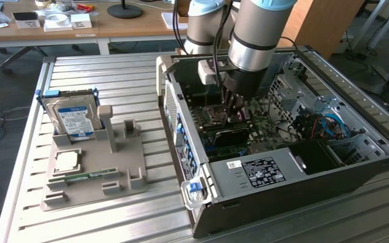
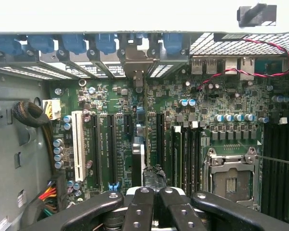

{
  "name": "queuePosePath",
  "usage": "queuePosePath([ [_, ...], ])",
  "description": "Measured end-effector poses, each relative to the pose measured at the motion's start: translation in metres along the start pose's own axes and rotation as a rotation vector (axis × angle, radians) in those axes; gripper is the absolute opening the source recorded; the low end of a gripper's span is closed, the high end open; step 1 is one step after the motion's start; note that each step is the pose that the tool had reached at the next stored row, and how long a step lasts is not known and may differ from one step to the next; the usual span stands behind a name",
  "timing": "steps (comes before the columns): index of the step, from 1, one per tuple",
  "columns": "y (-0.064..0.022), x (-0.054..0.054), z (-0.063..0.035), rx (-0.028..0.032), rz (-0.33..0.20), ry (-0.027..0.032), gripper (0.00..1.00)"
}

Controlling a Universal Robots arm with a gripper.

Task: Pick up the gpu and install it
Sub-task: 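Press down on the gpu until it lock into place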

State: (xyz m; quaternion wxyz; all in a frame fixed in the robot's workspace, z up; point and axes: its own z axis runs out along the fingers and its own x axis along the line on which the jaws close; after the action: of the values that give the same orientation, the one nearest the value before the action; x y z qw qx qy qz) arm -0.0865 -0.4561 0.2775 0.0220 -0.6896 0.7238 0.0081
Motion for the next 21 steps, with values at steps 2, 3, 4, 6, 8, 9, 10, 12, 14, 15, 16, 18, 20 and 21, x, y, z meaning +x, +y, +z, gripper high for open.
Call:
queuePosePath([
  [2,0.0,0.0,0.0,0.0,0.0,0.0,0.11],
  [3,0.0,0.0,0.0,0.0,0.0,0.0,0.11],
  [4,0.0,0.0,0.0,0.0,0.0,-0.0001,0.11],
  [6,0.0,0.0,-0.0018,-0.0001,0.0,0.0004,0.11],
  [8,-0.0001,0.0,-0.0049,0.0001,0.0,0.0,0.11],
  [9,-0.0001,0.0,-0.0071,0.0,0.0,0.0001,0.11],
  [10,-0.0002,0.0,-0.0096,0.0,0.0,0.0,0.11],
  [12,-0.0003,-0.001,-0.0151,0.0001,0.0,0.0,0.11],
  [14,-0.0004,-0.001,-0.0207,0.0,0.0,0.0,0.11],
  [15,-0.0004,-0.001,-0.0234,0.0,0.0,0.0,0.11],
  [16,-0.0005,-0.001,-0.026,0.0,0.0,0.0,0.11],
  [18,-0.0006,-0.001,-0.0302,0.0001,0.0,0.0,0.11],
  [20,-0.0006,-0.001,-0.031,0.0001,0.0,-0.0002,0.11],
  [21,-0.0006,-0.001,-0.031,0.0001,0.0,-0.0002,0.11],
])
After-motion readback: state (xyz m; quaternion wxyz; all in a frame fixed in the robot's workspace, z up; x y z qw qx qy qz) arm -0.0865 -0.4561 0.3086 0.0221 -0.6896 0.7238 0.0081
